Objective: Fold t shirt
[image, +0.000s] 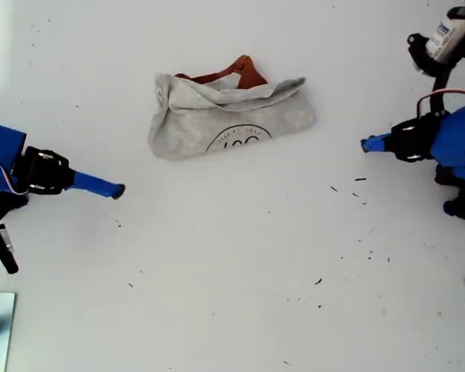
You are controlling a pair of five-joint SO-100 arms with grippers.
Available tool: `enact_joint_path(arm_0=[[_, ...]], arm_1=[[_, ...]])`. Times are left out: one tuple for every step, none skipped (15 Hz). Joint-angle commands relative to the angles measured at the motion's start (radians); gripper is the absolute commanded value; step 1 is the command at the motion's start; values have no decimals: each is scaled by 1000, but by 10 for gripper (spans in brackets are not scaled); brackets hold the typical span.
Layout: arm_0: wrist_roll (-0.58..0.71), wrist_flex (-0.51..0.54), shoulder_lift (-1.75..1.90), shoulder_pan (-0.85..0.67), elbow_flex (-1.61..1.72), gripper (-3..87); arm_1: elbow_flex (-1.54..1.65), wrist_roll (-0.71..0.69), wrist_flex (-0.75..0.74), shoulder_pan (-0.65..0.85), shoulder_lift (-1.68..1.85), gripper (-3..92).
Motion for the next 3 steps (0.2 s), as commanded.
enact_joint_path(arm_0=[[6,0,8,8,9,123],[6,0,8,8,9,123],[6,0,8,8,9,123]], arm_1=[[60,-18,9,-5,18,38],[60,-18,9,-5,18,38],[60,-18,9,-5,18,38]])
